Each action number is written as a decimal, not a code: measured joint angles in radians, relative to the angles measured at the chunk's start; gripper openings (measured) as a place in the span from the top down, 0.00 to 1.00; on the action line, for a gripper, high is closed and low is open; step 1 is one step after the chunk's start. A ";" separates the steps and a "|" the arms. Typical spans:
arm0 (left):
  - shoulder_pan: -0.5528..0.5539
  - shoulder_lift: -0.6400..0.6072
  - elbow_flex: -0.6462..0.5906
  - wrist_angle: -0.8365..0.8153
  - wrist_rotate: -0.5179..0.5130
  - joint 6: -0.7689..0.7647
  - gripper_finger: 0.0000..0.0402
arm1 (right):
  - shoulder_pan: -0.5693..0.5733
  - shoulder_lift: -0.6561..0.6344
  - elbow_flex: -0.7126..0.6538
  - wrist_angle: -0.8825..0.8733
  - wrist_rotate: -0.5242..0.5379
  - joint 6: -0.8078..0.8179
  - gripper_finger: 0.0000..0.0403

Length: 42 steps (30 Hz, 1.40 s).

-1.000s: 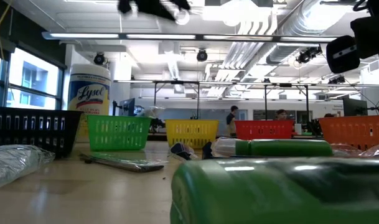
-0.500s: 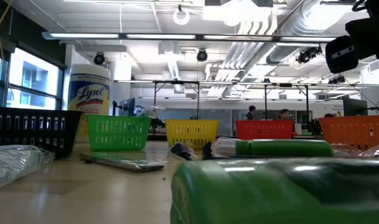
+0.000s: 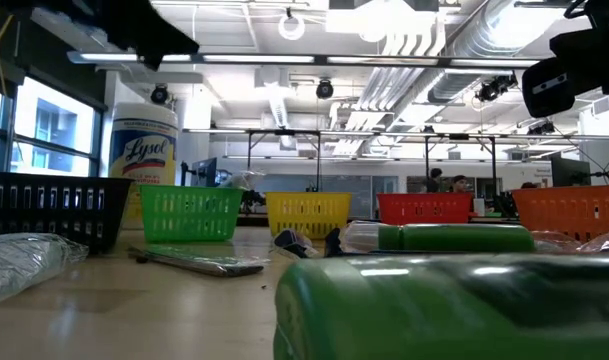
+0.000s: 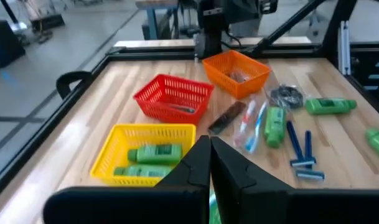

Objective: Pick & Place Travel size toiletries
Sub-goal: Put the blue toothbrush into the green bin

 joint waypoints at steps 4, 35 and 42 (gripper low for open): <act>0.000 -0.105 -0.114 0.075 -0.023 0.003 1.00 | 0.000 0.004 0.000 0.001 0.000 0.000 0.99; 0.000 -0.459 -0.525 0.249 -0.067 0.101 1.00 | 0.000 0.039 0.000 0.033 0.105 0.016 0.99; 0.000 -0.459 -0.527 0.242 -0.051 0.101 1.00 | 0.000 0.054 0.000 0.031 0.135 0.017 0.99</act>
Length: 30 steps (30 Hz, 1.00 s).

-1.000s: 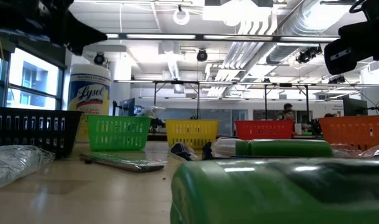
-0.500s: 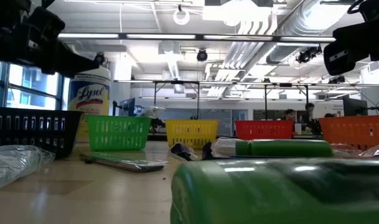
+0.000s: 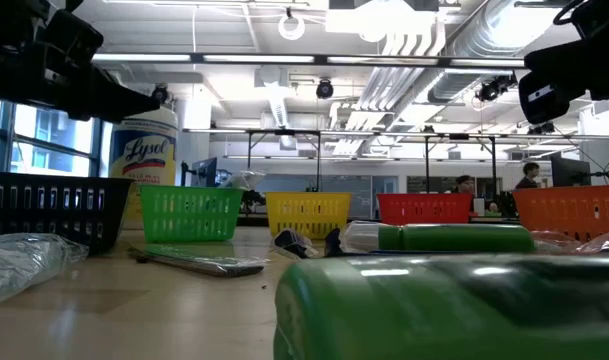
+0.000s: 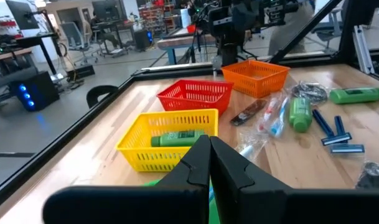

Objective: Pick & Place Travel size toiletries
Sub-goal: Put the blue toothbrush into the green bin

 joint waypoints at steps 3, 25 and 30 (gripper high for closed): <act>0.000 -0.001 0.000 0.000 0.011 0.000 1.00 | 0.000 0.006 0.000 0.003 0.000 0.007 0.99; 0.000 0.000 -0.002 -0.012 0.011 -0.003 1.00 | 0.000 0.065 0.000 0.083 0.052 0.015 0.99; 0.000 0.000 -0.002 -0.012 0.010 -0.026 1.00 | 0.000 0.140 0.000 0.198 0.067 0.010 0.99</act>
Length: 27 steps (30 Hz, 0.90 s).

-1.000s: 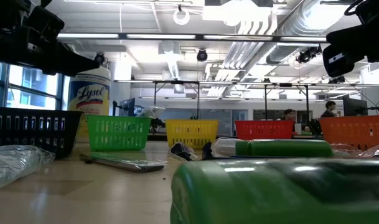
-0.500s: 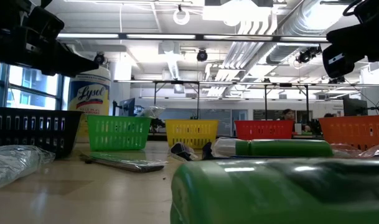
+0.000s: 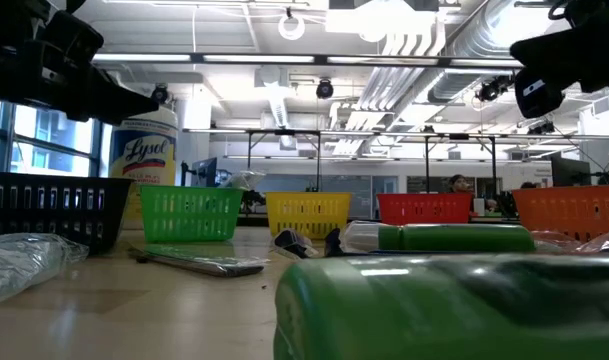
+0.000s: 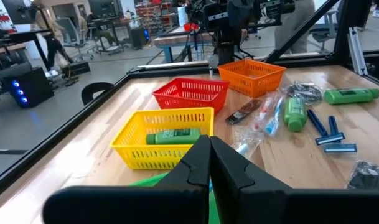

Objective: Pick & Place Travel size toiletries
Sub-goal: Put the blue toothbrush into the green bin

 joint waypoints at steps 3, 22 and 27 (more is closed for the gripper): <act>0.000 0.000 0.000 0.002 -0.002 -0.002 1.00 | 0.000 0.083 0.003 0.073 0.034 0.000 0.99; -0.002 0.045 0.089 0.112 0.352 -0.001 1.00 | 0.000 0.293 0.036 0.191 -0.004 0.023 0.99; -0.043 0.200 0.202 0.119 0.361 0.011 1.00 | 0.000 0.292 0.037 0.187 -0.024 0.018 0.99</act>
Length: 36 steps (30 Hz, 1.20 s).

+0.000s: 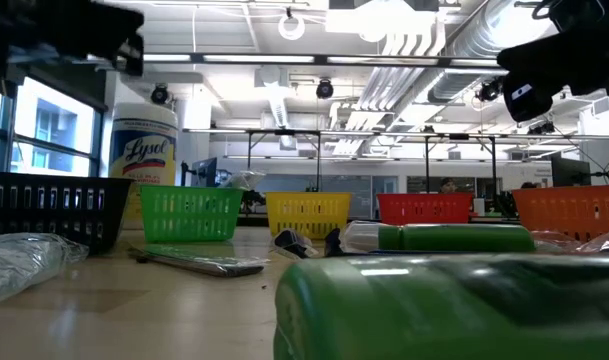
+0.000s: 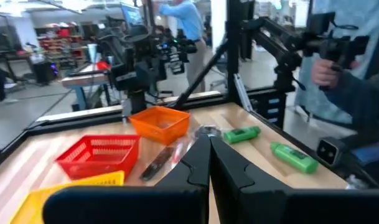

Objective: Pick & Place Travel size toiletries
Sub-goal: Put the blue toothbrush into the green bin

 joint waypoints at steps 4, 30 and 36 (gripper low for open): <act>-0.092 0.190 0.156 -0.091 -0.058 0.071 1.00 | 0.000 0.000 0.000 -0.009 0.000 -0.002 0.99; -0.460 1.260 1.022 -0.693 -0.062 0.090 0.44 | 0.000 0.000 0.002 -0.043 -0.046 -0.003 0.99; -0.476 1.369 1.072 -0.681 -0.046 0.089 0.44 | 0.000 0.000 0.003 -0.060 -0.057 -0.003 0.99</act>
